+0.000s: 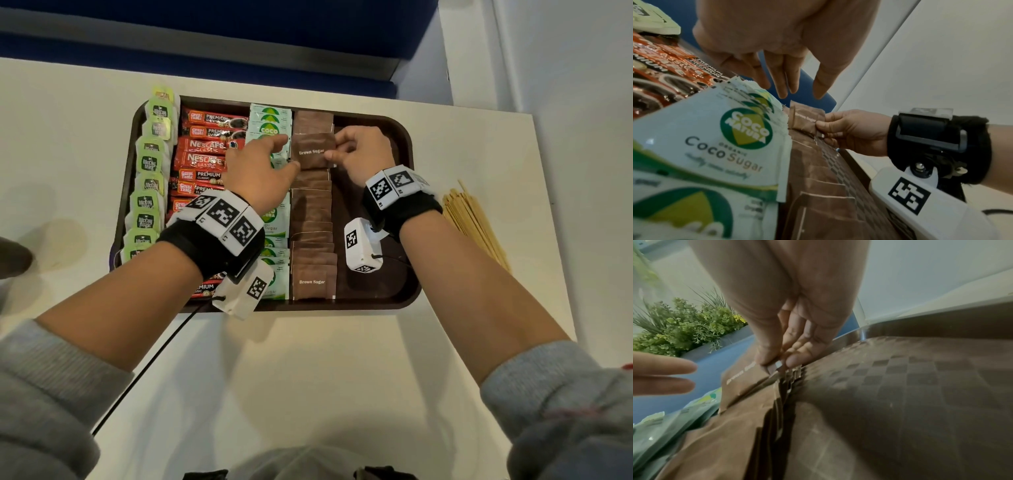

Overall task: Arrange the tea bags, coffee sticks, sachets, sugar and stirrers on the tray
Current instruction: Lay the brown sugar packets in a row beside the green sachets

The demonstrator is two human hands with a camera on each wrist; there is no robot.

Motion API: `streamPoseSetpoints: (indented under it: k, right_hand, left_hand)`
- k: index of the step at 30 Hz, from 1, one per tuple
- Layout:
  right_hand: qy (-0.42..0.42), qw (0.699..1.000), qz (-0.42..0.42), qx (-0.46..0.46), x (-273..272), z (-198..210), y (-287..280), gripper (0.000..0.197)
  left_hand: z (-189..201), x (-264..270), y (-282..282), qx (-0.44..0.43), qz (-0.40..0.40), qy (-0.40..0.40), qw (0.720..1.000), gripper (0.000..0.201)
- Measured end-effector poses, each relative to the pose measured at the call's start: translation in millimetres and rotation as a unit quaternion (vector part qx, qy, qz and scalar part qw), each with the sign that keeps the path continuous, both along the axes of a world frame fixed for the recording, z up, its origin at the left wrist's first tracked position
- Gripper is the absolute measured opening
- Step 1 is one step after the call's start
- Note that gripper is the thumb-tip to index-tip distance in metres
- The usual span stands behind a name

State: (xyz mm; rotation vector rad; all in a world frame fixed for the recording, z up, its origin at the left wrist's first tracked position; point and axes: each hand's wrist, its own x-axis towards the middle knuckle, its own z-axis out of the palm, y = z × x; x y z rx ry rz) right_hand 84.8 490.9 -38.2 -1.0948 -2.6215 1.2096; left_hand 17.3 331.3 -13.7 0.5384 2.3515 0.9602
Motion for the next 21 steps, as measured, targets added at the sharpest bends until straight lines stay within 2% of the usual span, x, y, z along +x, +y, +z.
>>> streamPoseSetpoints:
  k: [14, 21]
  right_hand:
    - [0.004, 1.000, -0.017, -0.013, -1.6, -7.4, -5.7, 0.026]
    - [0.011, 1.000, -0.025, 0.008, 0.7, -6.7, -5.9, 0.038]
  left_hand:
    - [13.9, 15.3, 11.2, -0.127, -0.099, -0.005, 0.987, 0.050]
    - [8.2, 11.7, 17.2, -0.146, -0.132, 0.000, 0.980, 0.054]
